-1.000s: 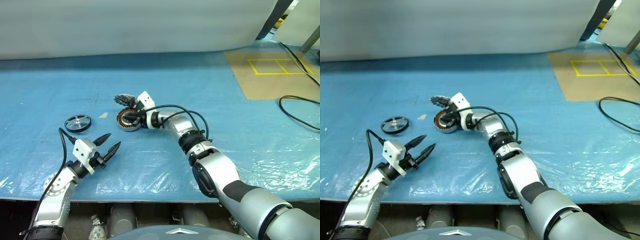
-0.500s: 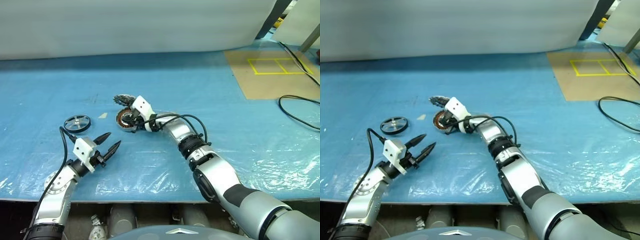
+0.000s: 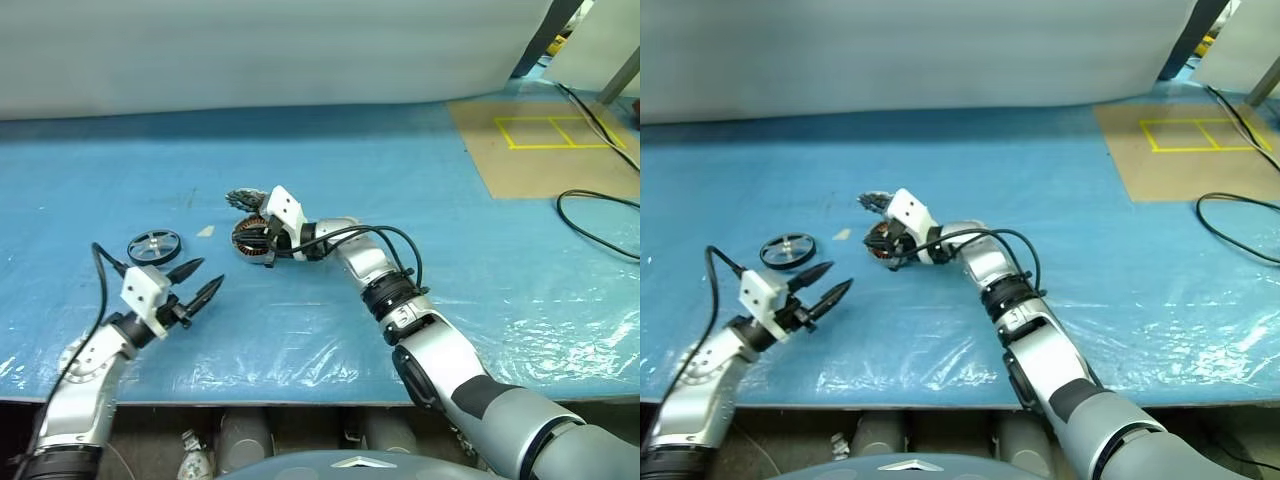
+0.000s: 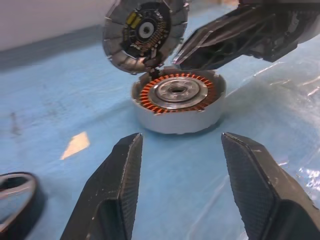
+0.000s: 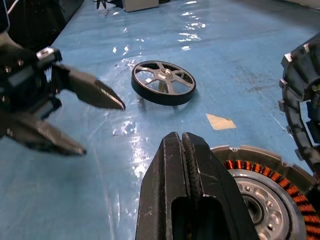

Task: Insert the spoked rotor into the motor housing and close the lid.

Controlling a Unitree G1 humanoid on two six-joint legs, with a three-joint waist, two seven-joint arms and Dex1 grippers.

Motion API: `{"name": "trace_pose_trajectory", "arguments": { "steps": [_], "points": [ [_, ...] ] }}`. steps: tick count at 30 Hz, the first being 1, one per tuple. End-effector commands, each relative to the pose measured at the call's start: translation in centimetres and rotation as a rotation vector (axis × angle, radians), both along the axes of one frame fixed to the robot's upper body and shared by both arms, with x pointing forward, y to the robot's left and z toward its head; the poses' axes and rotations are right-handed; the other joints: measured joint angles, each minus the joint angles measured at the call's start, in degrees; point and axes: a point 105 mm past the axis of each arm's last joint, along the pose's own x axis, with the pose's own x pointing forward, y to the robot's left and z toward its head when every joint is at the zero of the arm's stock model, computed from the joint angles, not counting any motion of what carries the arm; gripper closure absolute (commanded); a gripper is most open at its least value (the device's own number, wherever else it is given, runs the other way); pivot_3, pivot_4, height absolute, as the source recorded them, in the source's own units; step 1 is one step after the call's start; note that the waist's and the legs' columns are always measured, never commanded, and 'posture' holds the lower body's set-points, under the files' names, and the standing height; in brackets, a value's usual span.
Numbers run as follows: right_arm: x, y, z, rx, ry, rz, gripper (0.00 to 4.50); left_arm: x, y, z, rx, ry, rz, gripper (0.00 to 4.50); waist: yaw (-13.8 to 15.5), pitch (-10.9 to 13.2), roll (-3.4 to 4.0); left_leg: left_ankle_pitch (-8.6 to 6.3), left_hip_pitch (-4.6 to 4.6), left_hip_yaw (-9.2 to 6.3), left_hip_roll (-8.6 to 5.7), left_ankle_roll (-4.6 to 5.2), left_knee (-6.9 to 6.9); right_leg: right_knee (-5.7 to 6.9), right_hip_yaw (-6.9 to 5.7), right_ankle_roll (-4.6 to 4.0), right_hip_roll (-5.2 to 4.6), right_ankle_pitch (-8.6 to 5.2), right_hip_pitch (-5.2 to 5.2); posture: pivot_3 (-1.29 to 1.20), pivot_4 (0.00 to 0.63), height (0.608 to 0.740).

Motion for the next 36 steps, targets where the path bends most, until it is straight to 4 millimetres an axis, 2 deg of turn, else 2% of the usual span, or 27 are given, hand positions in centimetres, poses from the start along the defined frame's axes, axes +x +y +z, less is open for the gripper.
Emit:
{"name": "trace_pose_trajectory", "arguments": {
  "steps": [1, 10, 20, 24, 29, 36],
  "points": [
    [-0.5, 0.5, 1.0, 0.034, -0.027, 0.028, 4.46, 0.3, 2.1, 1.6, 0.048, -0.011, -0.011, 1.93, 0.0, 0.0, 0.00, 0.00, 0.01, 0.00, 0.01, 0.00, -0.01, 0.00, 0.00, 0.00, 0.01, 0.00, 0.00, 0.00, 0.150, 0.740],
    [-1.4, 0.5, 0.6, 0.028, -0.007, 0.057, 4.46, 1.8, 5.4, 3.0, 0.308, 0.147, -0.189, 1.93, 0.0, 0.0, -0.04, 0.01, 0.00, 0.00, -0.01, -0.02, -0.04, -0.01, -0.01, 0.00, 0.01, 0.00, -0.01, 0.00, 0.150, 0.740],
    [-2.9, -0.6, 1.0, 0.053, 0.068, 0.118, 4.46, 4.8, 8.0, 5.9, 0.475, 0.211, -0.300, 1.93, 0.3, 0.0, -0.18, 0.03, 0.00, -0.04, -0.06, -0.05, -0.12, -0.01, -0.03, 0.02, -0.01, 0.01, 0.00, 0.00, 0.150, 0.740],
    [-3.8, -1.8, 1.2, 0.047, 0.078, 0.137, 4.46, 5.7, 8.6, 5.6, 0.577, 0.244, -0.321, 1.93, 0.3, 0.0, -0.20, 0.02, 0.00, -0.05, -0.10, -0.07, -0.20, -0.05, -0.03, 0.07, -0.04, 0.04, 0.00, 0.00, 0.150, 0.740],
    [-4.5, -3.9, 0.4, -0.023, 0.017, 0.136, 4.46, 7.0, 8.9, 5.6, 0.676, 0.234, -0.297, 1.93, 0.5, 0.0, -0.26, -0.01, -0.03, -0.15, -0.09, -0.16, -0.23, -0.03, -0.10, 0.27, -0.01, 0.16, 0.00, 0.00, 0.150, 0.740],
    [-4.6, -4.4, -0.2, -0.030, 0.009, 0.096, 4.46, 8.2, 9.3, 5.4, 0.768, 0.196, -0.237, 1.93, 0.5, 0.0, -0.27, -0.02, -0.04, -0.18, -0.09, -0.18, -0.21, -0.02, -0.10, 0.28, -0.01, 0.17, 0.00, 0.00, 0.150, 0.740]
  ]
}}
